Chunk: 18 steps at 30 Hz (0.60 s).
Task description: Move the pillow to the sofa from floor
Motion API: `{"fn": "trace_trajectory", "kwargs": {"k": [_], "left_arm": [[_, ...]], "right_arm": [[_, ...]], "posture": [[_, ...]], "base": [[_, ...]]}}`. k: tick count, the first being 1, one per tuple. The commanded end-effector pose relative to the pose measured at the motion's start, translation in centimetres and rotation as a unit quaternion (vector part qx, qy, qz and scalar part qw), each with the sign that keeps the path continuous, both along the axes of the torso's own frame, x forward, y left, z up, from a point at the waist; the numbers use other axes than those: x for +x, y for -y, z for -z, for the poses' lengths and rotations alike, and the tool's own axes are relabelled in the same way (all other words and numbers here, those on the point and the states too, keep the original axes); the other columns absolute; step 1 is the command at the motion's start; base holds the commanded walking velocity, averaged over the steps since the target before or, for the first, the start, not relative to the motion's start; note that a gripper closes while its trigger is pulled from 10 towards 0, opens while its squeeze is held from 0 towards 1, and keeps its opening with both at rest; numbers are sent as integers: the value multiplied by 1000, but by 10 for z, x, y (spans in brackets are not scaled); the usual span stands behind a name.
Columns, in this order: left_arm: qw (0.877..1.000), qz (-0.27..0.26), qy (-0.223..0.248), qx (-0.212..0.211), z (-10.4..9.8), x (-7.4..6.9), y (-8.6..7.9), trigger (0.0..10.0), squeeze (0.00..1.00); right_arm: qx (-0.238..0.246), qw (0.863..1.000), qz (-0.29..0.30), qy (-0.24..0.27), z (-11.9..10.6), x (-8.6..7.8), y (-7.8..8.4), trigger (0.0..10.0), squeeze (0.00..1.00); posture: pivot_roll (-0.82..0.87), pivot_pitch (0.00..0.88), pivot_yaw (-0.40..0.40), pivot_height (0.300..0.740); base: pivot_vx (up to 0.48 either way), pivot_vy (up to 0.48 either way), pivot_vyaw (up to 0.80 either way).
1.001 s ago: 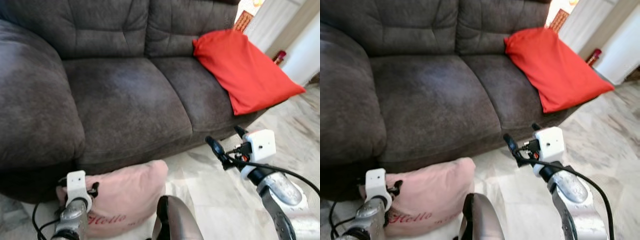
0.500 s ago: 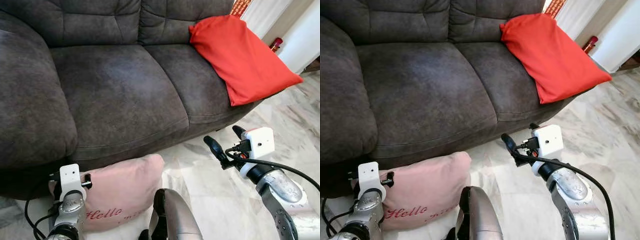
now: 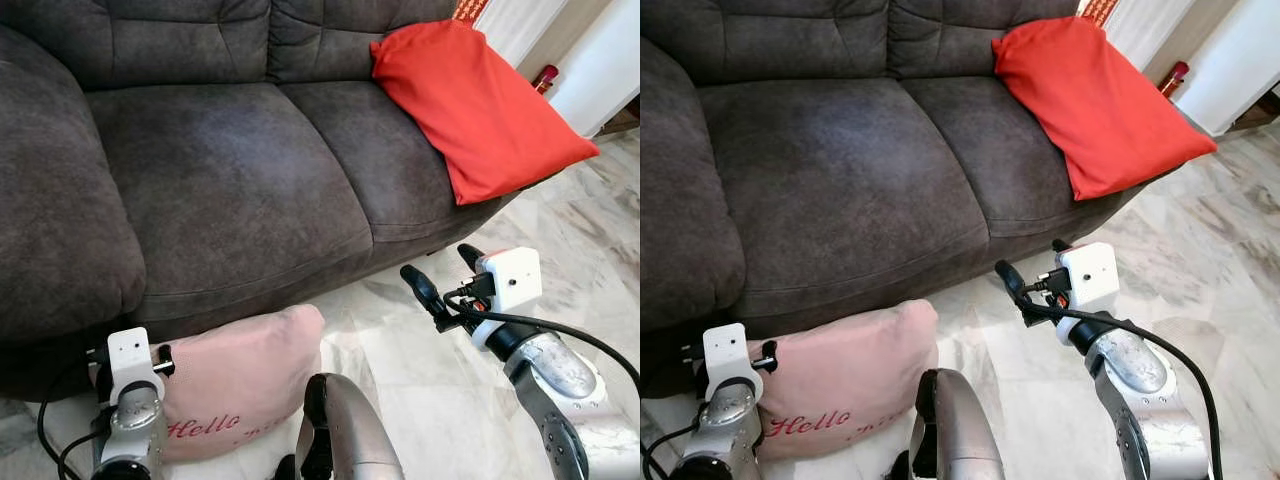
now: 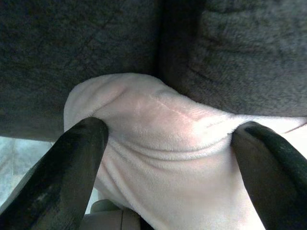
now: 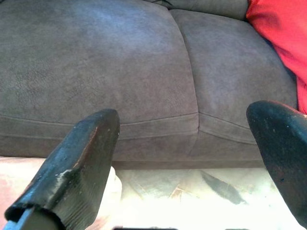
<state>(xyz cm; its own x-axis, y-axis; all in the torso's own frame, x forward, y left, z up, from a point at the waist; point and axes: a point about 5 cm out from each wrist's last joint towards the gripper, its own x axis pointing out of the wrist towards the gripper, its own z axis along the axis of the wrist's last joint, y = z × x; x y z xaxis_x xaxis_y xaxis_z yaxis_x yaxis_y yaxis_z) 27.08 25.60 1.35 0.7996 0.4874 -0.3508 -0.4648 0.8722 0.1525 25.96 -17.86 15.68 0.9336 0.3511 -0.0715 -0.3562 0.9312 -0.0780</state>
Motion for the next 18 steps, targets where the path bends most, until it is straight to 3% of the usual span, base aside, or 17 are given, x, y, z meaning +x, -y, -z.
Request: {"fn": "trace_trajectory", "kwargs": {"k": [1,5,7,11,18], "left_arm": [[999,-50,15,-2,-8,-2,-17,10000,0],[999,-29,37,-21,-24,0,-4,10000,0],[998,-10,59,-13,-43,-1,8,10000,0],[998,-20,55,-1,-67,-19,14,10000,0],[999,-22,14,-44,-53,-43,12,10000,0]], "right_arm": [[-12,1000,17,-1,0,-2,8,10000,0],[-13,1000,17,0,0,-1,8,10000,0],[-11,1000,18,2,0,2,7,10000,0],[-1,1000,17,8,1,6,0,10000,0],[6,1000,22,9,3,5,-3,10000,0]], "posture": [[-14,178,-324,535],[2,173,-318,535],[10,176,-313,535],[33,170,-295,535],[41,165,-265,535]], "base": [[0,0,0],[0,0,0],[0,0,0],[0,0,0],[0,0,0]]}}
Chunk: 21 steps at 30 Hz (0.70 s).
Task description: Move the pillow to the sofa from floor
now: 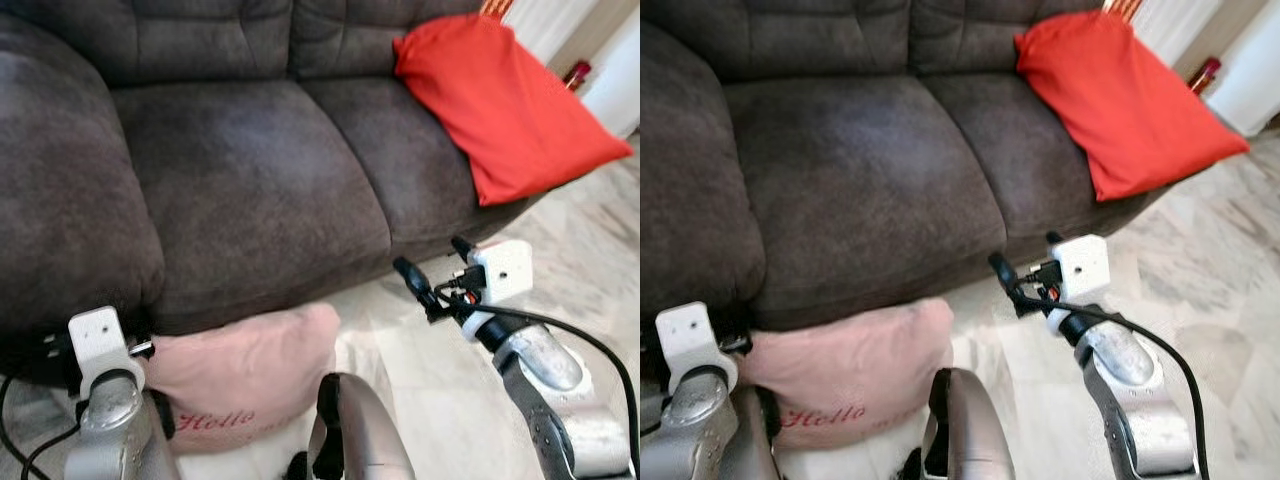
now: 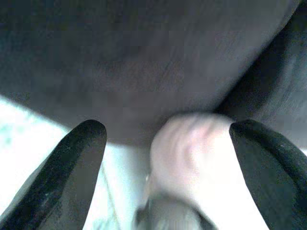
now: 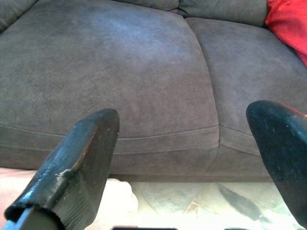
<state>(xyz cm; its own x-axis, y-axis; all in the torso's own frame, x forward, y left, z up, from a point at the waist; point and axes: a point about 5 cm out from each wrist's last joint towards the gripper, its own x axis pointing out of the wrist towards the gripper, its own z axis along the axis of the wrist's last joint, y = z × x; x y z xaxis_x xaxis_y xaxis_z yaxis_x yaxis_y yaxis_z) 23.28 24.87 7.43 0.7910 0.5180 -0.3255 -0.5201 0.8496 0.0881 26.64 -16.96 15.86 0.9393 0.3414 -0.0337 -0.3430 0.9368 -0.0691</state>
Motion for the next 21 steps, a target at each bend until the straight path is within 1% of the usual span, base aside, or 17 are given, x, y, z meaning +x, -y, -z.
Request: {"fn": "trace_trajectory", "kwargs": {"k": [1,4,5,6,8,9,11,14,16,18,21], "left_arm": [[999,4,-29,-40,10,-12,5,10000,0],[995,14,-22,-96,19,-13,7,10000,0],[993,24,-28,-108,21,-13,9,10000,0],[991,36,-46,-122,29,-12,11,10000,0],[991,34,-47,-123,31,-11,11,10000,0],[992,50,-49,-107,33,-7,10,10000,0],[991,53,-27,-116,33,-1,8,10000,0],[993,46,-14,-109,34,5,2,10000,0],[993,50,-19,-102,37,9,-2,10000,0],[994,51,-23,-95,39,10,-4,10000,0],[994,47,-19,-97,44,13,-8,10000,0]], "right_arm": [[-3,1000,17,-8,6,-2,6,10000,0],[-3,1000,23,-9,7,-4,7,10000,0],[-3,1000,24,-9,7,-4,7,10000,0],[-6,1000,25,-11,8,-6,8,10000,0],[-7,1000,24,-12,9,-6,9,10000,0],[-7,1000,27,-12,9,-6,10,10000,0],[-8,1000,28,-12,8,-6,10,10000,0],[-8,1000,28,-11,7,-6,11,10000,0],[-10,1000,28,-11,7,-7,12,10000,0],[-11,999,28,-11,6,-8,13,10000,0],[-15,999,27,-12,6,-9,14,10000,0]], "posture": [[39,165,-264,535],[34,170,-261,535],[33,173,-260,535],[32,177,-263,535],[32,177,-263,535],[28,180,-266,535],[22,182,-267,535],[18,183,-273,535],[11,186,-276,535],[6,189,-281,535],[-1,191,-288,535]], "base": [[0,0,0],[0,0,0],[0,0,0],[0,0,0],[0,0,0],[0,0,0],[0,0,0],[0,0,0],[0,0,0],[0,0,0],[0,0,0]]}}
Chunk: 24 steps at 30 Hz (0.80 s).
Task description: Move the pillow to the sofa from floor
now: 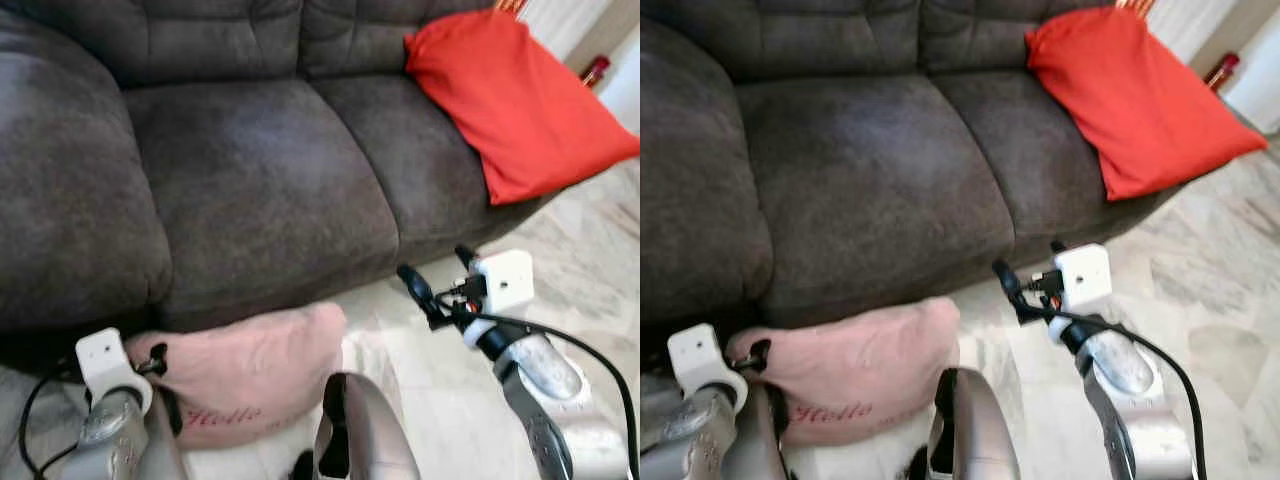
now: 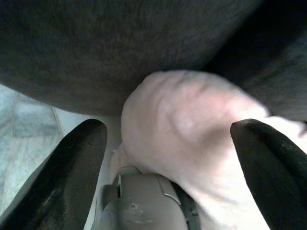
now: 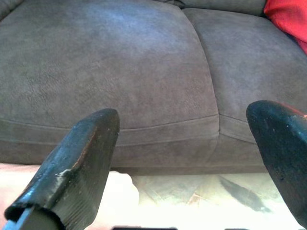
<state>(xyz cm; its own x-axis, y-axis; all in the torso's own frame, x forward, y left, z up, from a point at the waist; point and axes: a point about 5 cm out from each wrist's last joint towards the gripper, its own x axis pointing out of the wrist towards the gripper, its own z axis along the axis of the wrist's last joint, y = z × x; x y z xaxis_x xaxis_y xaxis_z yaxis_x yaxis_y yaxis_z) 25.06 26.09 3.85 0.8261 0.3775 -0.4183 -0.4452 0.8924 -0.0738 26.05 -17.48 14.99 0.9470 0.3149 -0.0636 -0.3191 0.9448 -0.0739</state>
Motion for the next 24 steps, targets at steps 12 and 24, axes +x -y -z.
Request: {"fn": "trace_trajectory", "kwargs": {"k": [12,24], "left_arm": [[999,20,17,-36,20,18,11,10000,0],[998,28,-27,-54,42,20,17,10000,0]], "right_arm": [[-22,1000,7,2,-10,-8,16,10000,0],[-49,999,1,-8,-19,-15,29,10000,0]], "posture": [[-53,211,-329,535],[-113,222,-379,535]], "base": [[0,0,0],[0,0,0]]}}
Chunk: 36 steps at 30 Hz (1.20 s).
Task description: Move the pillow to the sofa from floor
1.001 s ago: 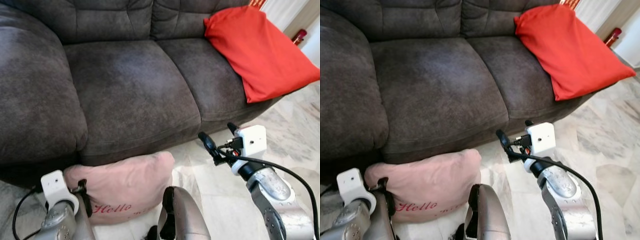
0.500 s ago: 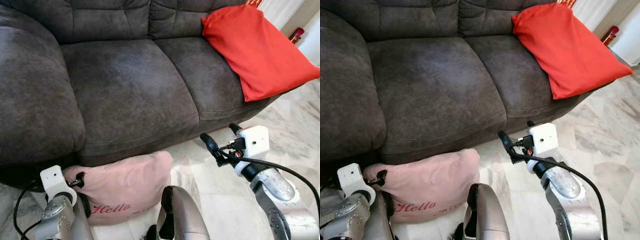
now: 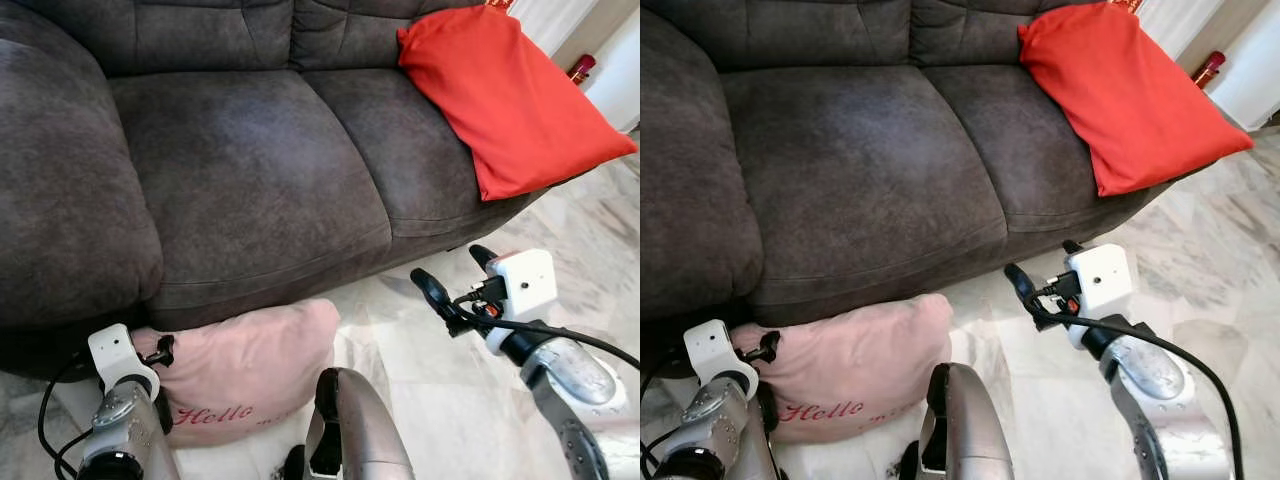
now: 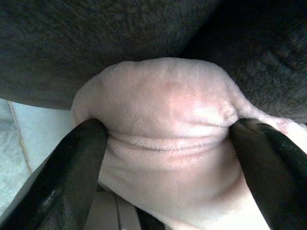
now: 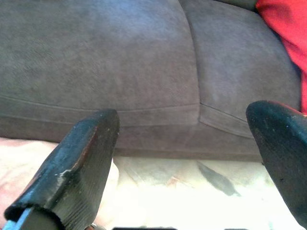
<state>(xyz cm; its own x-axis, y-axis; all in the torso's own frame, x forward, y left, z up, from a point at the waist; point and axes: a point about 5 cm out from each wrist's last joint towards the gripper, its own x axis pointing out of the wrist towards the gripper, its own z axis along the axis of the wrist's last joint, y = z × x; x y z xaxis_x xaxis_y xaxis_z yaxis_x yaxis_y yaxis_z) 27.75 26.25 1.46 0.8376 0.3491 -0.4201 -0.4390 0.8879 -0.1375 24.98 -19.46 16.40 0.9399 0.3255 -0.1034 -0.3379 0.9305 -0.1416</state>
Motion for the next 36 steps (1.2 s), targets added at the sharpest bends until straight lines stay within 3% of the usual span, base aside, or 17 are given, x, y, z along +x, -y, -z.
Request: {"fn": "trace_trajectory", "kwargs": {"k": [1,3,4,5,6,36], "left_arm": [[998,29,-40,-25,19,-6,19,10000,0],[998,30,-38,-28,19,-4,21,10000,0],[998,30,-37,-29,18,-3,22,5255,0],[998,31,-36,-29,18,-2,22,5255,0],[999,31,-34,-29,17,-1,22,0,0],[998,48,-37,-28,21,-2,24,0,0]], "right_arm": [[-12,1000,10,0,-5,-4,10,10000,0],[-16,1000,8,-1,-7,-4,12,10000,0],[-18,1000,7,-1,-7,-4,12,10000,0],[-19,1000,6,-1,-8,-4,13,10000,0],[-20,1000,6,-1,-8,-3,13,10000,0],[-15,1000,-1,2,-9,5,7,10000,0]], "posture": [[-114,221,-381,535],[-116,217,-388,535],[-116,215,-391,535],[-115,214,-393,535],[-112,211,-396,535],[-95,192,-394,535]], "base": [[0,0,0],[0,0,0],[0,0,0],[0,0,0],[0,0,0],[0,0,0]]}}
